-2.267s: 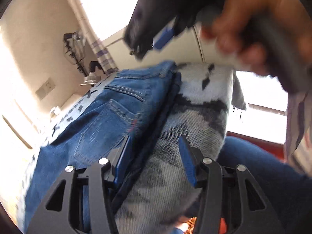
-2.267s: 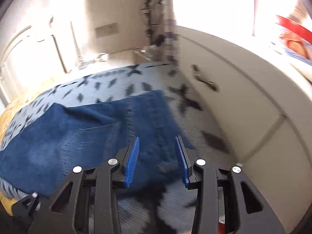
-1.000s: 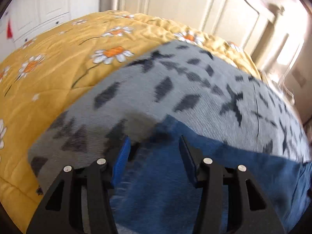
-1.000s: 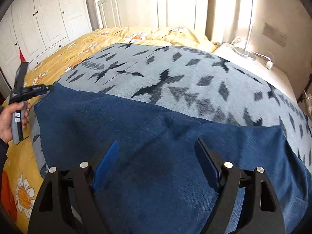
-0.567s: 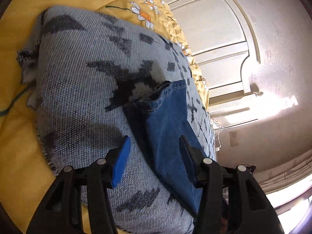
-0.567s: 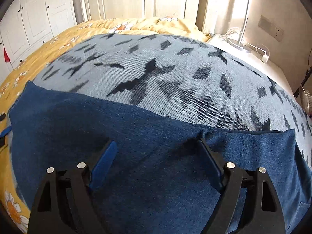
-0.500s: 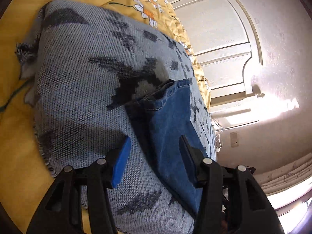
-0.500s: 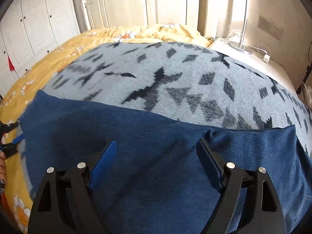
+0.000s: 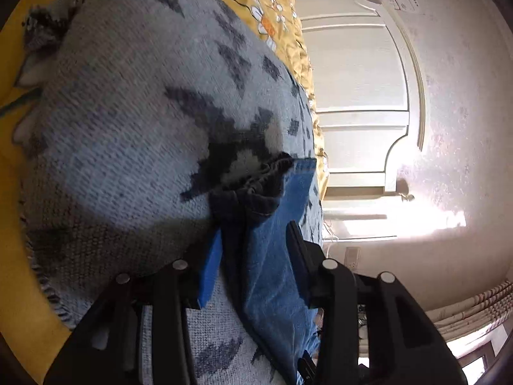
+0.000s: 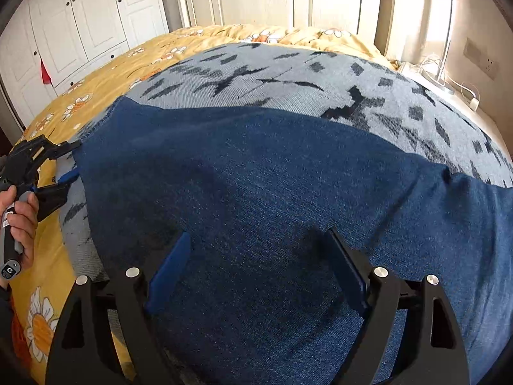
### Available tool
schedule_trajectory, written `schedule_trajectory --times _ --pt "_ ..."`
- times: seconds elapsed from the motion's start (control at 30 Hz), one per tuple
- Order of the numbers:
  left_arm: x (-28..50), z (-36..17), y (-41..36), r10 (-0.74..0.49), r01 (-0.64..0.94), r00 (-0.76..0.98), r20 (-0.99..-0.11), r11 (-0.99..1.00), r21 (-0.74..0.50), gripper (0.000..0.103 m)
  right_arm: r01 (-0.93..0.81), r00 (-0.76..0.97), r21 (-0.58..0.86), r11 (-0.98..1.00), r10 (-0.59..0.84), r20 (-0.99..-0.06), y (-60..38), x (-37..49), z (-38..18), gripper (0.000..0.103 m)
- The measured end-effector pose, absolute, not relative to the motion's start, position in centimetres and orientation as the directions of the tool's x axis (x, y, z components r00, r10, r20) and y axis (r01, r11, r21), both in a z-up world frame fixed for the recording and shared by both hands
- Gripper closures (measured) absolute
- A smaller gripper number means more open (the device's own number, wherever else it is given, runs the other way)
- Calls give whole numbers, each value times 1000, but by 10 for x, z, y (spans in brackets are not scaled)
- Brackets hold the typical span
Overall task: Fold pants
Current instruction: 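Grasp the leg hem with the left tool and lift it off the blanket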
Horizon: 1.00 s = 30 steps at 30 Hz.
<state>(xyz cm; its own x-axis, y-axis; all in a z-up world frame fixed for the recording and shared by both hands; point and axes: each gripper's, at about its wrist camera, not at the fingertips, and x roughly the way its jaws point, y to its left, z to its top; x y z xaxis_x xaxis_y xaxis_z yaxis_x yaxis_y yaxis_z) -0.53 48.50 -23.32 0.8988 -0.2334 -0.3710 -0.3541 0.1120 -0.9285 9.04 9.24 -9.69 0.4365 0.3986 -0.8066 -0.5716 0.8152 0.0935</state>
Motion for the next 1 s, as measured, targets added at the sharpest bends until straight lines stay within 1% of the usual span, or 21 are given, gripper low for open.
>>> schedule_trajectory --times 0.03,0.1,0.17,0.2,0.27,0.37,0.47,0.53,0.57,0.7,0.77,0.87,0.93,1.0 --pt "-2 -231 482 -239 -357 894 -379 130 -925 63 -576 445 84 813 398 -802 93 89 -98 20" --pt "0 -226 483 -210 -368 894 -396 161 -916 69 -579 450 66 813 386 -805 95 87 -97 19" --pt "-5 -227 492 -166 -350 915 -368 127 -928 70 -573 447 72 816 385 -807 94 86 -98 19" --pt "-2 -227 494 -169 -350 914 -368 126 -928 70 -573 447 72 816 385 -807 94 87 -98 19" --pt "6 -224 490 -188 -375 895 -404 172 -911 70 -574 450 66 816 382 -807 94 86 -98 18" --pt "5 -221 491 -188 -367 899 -396 170 -915 69 -570 450 67 819 379 -809 95 86 -98 18" --pt "5 -220 490 -187 -384 888 -421 201 -901 70 -568 456 61 821 375 -807 95 86 -99 17" --pt "7 -218 490 -185 -395 881 -435 218 -893 77 -566 458 59 822 373 -807 95 85 -99 17" --pt "7 -218 491 -186 -394 881 -436 223 -892 86 -566 460 57 822 372 -807 95 85 -99 17" --pt "7 -208 491 -180 -392 880 -440 248 -886 91 -549 477 62 834 372 -796 89 81 -93 18" --pt "7 -198 491 -174 -392 879 -444 267 -880 92 -537 505 86 839 401 -764 80 73 -82 18" --pt "8 -181 491 -162 -384 882 -443 298 -874 92 -537 560 37 843 389 -732 72 54 -75 18" --pt "7 -170 490 -151 -384 880 -449 329 -863 92 -486 624 5 874 351 -698 60 40 -71 18" --pt "8 -161 488 -140 -383 880 -454 358 -852 92 -449 643 -22 893 305 -703 57 33 -74 18"
